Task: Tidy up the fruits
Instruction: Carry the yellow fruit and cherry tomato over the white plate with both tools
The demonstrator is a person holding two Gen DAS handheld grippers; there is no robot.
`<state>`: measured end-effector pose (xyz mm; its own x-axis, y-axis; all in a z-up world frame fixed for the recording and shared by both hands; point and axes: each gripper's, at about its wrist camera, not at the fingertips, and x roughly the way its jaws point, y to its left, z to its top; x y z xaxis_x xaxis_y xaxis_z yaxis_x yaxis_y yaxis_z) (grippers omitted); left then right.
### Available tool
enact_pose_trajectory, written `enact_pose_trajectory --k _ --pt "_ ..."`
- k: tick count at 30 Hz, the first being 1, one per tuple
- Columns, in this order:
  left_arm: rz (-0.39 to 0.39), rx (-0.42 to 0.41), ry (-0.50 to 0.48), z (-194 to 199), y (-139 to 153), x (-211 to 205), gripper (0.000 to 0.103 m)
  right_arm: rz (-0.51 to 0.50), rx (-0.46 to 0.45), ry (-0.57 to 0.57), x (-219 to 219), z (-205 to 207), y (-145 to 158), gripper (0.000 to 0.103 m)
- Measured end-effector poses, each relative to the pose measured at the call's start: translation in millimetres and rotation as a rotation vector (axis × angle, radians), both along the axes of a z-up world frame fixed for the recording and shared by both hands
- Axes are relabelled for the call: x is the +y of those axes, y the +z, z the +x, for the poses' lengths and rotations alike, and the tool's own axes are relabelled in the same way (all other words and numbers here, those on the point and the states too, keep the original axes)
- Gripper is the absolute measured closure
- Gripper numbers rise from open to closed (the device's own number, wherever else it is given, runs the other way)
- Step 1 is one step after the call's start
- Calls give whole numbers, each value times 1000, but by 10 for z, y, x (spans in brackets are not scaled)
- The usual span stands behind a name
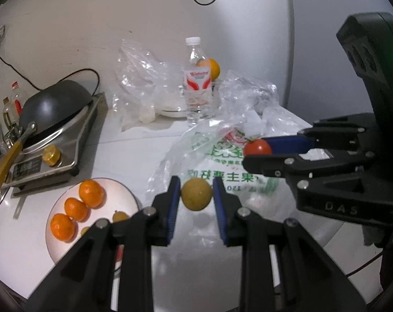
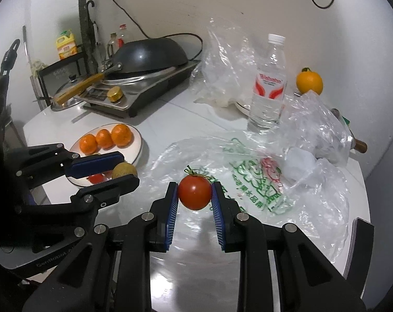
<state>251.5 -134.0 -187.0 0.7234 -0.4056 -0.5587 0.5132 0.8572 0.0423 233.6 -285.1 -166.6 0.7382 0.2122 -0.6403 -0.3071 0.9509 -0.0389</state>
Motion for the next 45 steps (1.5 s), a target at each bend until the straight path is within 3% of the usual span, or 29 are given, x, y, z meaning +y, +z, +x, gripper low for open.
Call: enact_pose_trajectory --k 20,45 --pt "-31 -9 96 -194 -76 744 77 -23 8 75 641 10 -64 76" --pt "-59 72 219 96 -497 1478 77 -70 83 179 1291 410 -351 75"
